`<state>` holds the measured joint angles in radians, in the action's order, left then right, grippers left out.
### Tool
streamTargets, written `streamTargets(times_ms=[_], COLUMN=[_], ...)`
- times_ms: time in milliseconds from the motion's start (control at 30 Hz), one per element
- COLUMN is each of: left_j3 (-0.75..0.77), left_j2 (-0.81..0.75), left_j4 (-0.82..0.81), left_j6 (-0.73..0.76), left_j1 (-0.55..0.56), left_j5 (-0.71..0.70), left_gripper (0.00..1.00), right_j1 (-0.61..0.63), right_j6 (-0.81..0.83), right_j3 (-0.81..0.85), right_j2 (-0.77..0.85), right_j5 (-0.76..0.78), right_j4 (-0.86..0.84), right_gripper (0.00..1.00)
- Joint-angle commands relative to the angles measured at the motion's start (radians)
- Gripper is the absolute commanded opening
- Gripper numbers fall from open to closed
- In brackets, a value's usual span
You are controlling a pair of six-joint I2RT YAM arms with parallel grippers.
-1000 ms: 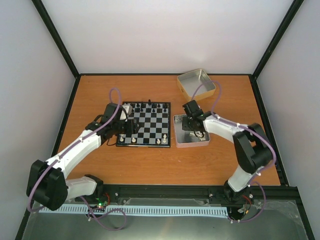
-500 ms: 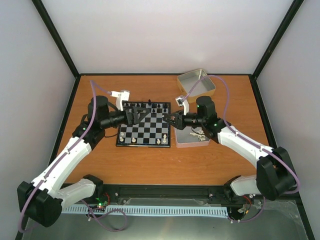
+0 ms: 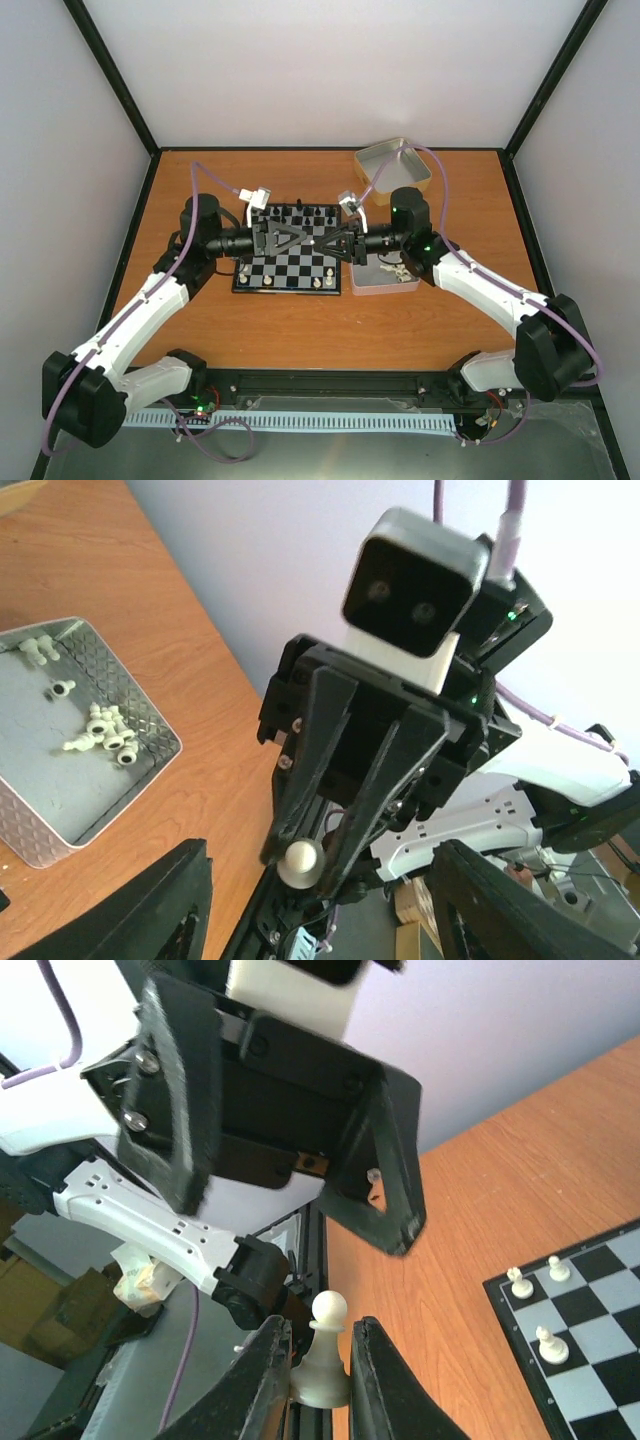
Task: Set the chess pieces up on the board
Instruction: Place the chess piece on the chessboard.
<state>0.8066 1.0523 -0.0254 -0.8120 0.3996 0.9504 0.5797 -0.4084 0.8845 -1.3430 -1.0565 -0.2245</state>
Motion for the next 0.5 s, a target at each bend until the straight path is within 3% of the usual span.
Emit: streamTargets(times_ms=[0, 467], left_j3=[0.022, -0.012], left_j2=[0.03, 0.059], left_j4=[0.012, -0.066], left_j6=[-0.077, -0.179], left_j1=[-0.002, -0.002], left_j5=[0.066, 0.106], left_gripper=[0.59, 0.27], right_j1=[0.014, 0.034], right_j6=[0.07, 0.171], right_j3=[0.059, 0.133], right_j2=[-0.001, -0.053], right_j5=[-0.026, 0.018], right_j4=[0.032, 0.16], right_gripper=[0.15, 0.13])
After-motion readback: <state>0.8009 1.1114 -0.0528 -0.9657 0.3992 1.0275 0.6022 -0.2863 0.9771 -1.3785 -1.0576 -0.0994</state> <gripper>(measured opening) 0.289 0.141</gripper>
